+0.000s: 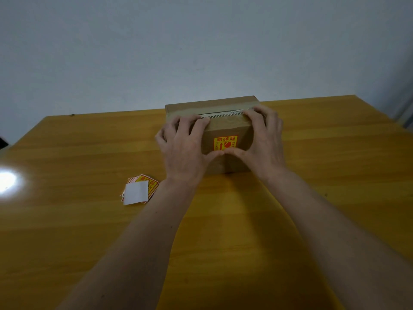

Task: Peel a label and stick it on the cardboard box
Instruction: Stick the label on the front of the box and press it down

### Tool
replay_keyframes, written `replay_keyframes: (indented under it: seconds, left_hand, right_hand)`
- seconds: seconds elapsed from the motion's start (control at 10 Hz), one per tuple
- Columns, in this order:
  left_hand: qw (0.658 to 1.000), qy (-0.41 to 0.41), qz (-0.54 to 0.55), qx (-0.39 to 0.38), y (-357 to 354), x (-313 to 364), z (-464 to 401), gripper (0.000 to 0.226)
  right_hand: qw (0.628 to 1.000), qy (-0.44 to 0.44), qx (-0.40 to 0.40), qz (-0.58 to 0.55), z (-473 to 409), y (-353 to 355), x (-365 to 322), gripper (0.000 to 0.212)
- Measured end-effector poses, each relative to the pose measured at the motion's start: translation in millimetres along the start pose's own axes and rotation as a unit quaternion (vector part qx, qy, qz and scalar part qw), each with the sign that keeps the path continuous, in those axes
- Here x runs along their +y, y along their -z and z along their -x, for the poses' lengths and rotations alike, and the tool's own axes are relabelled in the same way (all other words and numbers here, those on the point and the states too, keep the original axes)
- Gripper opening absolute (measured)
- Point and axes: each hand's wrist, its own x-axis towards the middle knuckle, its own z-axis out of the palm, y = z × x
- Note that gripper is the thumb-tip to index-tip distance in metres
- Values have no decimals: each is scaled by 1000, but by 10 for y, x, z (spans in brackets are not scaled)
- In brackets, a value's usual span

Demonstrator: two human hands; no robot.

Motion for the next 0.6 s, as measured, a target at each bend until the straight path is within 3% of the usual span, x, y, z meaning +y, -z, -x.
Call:
replay_keyframes:
  seconds: [0.2,0.5,0.6]
  left_hand:
    - [1000,-1,11,-2,15,-23,-19,73]
    - [993,7,91,-74,124,-80,-20,60]
    - [991,13,133,31,276,-64,-8,38]
  right_hand:
    - [999,16,-24,20,-33,69,56,91]
    - [997,10,-70,-21,-83,264,25,56]
    - [999,24,11,-21,-15,348,-97,34]
